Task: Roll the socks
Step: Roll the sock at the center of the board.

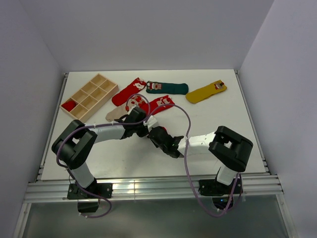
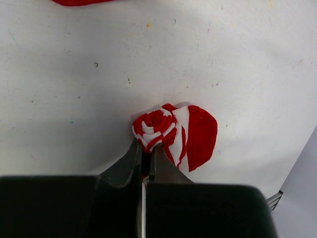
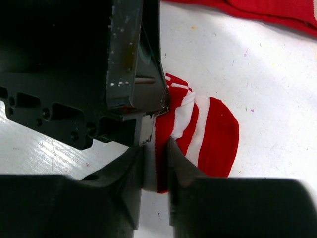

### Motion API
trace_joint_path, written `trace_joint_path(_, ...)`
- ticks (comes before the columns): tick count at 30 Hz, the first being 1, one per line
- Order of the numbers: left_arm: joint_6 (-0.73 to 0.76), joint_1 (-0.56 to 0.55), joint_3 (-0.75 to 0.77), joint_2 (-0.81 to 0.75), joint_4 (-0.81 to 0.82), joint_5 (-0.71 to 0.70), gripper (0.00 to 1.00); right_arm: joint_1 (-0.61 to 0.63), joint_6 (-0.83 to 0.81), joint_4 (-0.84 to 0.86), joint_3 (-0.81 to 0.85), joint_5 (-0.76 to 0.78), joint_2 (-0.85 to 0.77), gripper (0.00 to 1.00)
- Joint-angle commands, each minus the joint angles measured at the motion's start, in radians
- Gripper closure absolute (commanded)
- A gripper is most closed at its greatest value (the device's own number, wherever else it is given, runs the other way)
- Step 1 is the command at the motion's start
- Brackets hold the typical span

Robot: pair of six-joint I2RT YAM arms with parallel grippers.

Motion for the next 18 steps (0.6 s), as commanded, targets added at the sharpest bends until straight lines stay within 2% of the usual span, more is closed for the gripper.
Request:
trace_joint_path(1,0.029,-0.014,0.005,0.004,-0.116,-0.027,1.0,0.015,0.048,-0.073,0.005,-0.018,0.052,0.79)
trace_joint_path(2,0.026,-0.015,0.0,-0.002,-0.113,-0.03,0.99,0.013,0.076,-0.087,0.008,-0.021,0.059,0.84)
trace_joint_path(3,0.021,-0.015,-0.004,-0.011,-0.106,-0.03,0.98,0.007,0.091,-0.113,0.011,-0.028,0.073,0.93)
trace_joint_path(4,0.018,-0.014,-0.018,-0.031,-0.093,-0.036,0.95,0.001,0.105,-0.12,0.006,-0.045,0.075,0.97)
trace_joint_path(5,0.016,-0.015,-0.024,-0.043,-0.088,-0.041,0.87,-0.007,0.131,-0.12,0.0,-0.071,0.069,1.0)
trace_joint_path(7,0.018,-0.015,-0.034,-0.071,-0.09,-0.05,0.8,-0.043,0.157,-0.104,-0.023,-0.18,0.044,1.0)
trace_joint_path(10,0.012,-0.015,-0.044,-0.112,-0.091,-0.07,0.61,-0.123,0.2,-0.095,-0.044,-0.348,0.01,1.0)
trace_joint_path(11,0.007,-0.015,-0.049,-0.123,-0.085,-0.075,0.52,-0.143,0.218,-0.086,-0.053,-0.39,0.001,1.0)
trace_joint_path(14,-0.016,-0.014,-0.079,-0.169,-0.054,-0.088,0.4,-0.23,0.276,-0.041,-0.081,-0.597,-0.028,1.0)
trace_joint_path(18,-0.053,-0.014,-0.127,-0.212,-0.008,-0.093,0.35,-0.313,0.343,0.053,-0.104,-0.795,-0.01,1.0)
